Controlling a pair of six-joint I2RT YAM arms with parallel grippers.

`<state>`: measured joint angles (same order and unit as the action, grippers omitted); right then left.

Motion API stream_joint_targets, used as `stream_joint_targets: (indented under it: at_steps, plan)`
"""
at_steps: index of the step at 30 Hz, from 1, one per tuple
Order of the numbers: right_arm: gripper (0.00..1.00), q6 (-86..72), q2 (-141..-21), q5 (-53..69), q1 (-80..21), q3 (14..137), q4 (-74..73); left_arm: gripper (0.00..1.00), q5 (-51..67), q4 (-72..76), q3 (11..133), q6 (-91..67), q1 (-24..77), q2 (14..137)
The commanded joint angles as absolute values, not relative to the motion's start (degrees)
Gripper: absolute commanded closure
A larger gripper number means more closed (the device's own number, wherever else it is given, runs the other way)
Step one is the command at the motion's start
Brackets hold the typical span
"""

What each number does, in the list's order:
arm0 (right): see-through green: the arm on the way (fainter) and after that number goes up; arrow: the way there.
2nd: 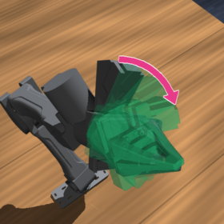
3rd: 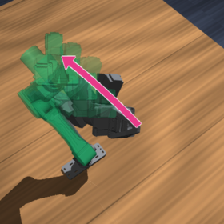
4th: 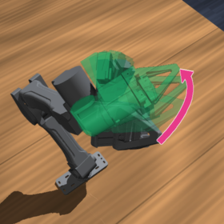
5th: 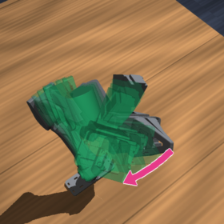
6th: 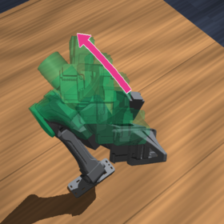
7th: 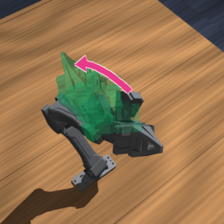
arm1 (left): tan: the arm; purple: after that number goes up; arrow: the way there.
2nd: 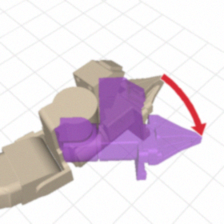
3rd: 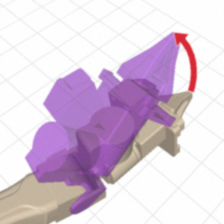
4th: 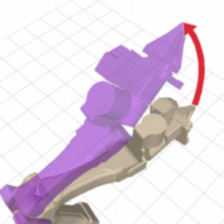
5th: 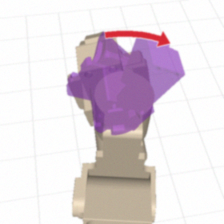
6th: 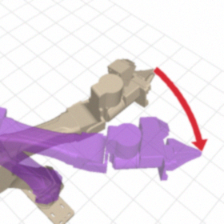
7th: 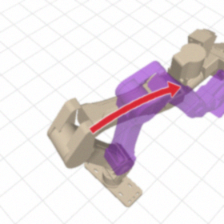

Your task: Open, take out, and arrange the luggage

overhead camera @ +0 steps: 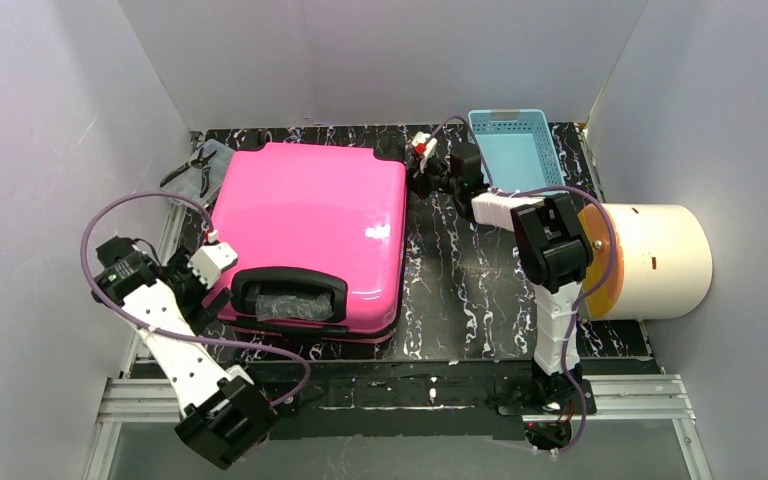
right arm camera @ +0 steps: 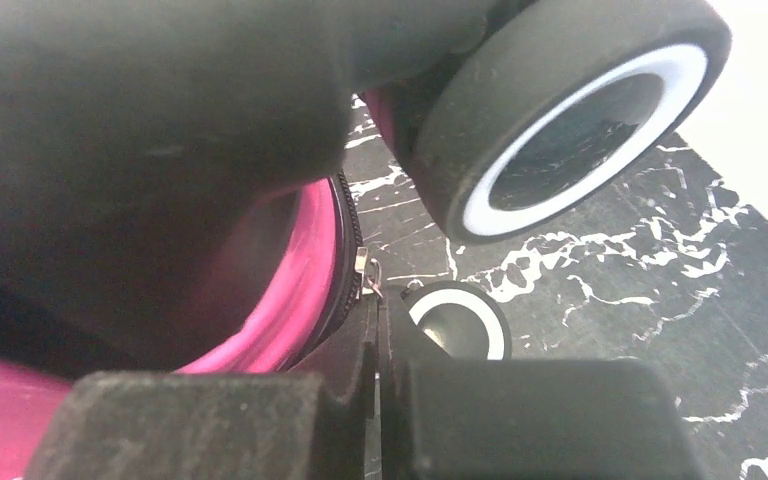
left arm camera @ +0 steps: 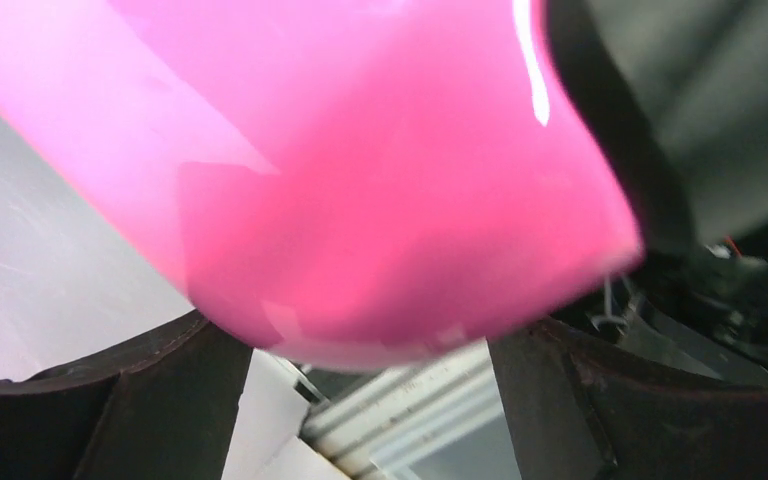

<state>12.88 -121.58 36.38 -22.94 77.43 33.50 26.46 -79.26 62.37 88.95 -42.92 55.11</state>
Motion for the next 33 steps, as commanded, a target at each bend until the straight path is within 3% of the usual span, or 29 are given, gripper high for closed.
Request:
stream_joint_targets:
  at_steps: [1,10,15,21,28,33]
  plan:
    - [0.99,16.4,-114.2,36.3,-27.6,73.4,36.4,0.18,30.4,-66.9,60.1,76.8,-38.3,55.5]
    - [0.99,12.0,-98.9,31.3,-30.3,55.2,44.3,0.20,20.4,-42.4,56.8,58.9,-19.5,57.7]
    - [0.99,8.9,-89.1,25.9,-33.8,44.8,44.6,0.19,18.8,-37.0,65.8,49.4,-16.7,67.4]
    - [0.99,-0.2,-80.4,20.4,-39.7,33.4,50.4,0.21,17.3,-36.3,78.2,43.1,-15.9,78.4]
    - [0.99,-7.6,-80.2,18.2,-41.4,30.4,53.0,0.16,25.7,-39.9,81.4,41.9,-15.9,71.7]
    - [0.99,-11.3,-85.9,18.7,-41.3,32.0,56.3,0.18,30.5,-45.1,92.1,27.1,-11.2,69.7]
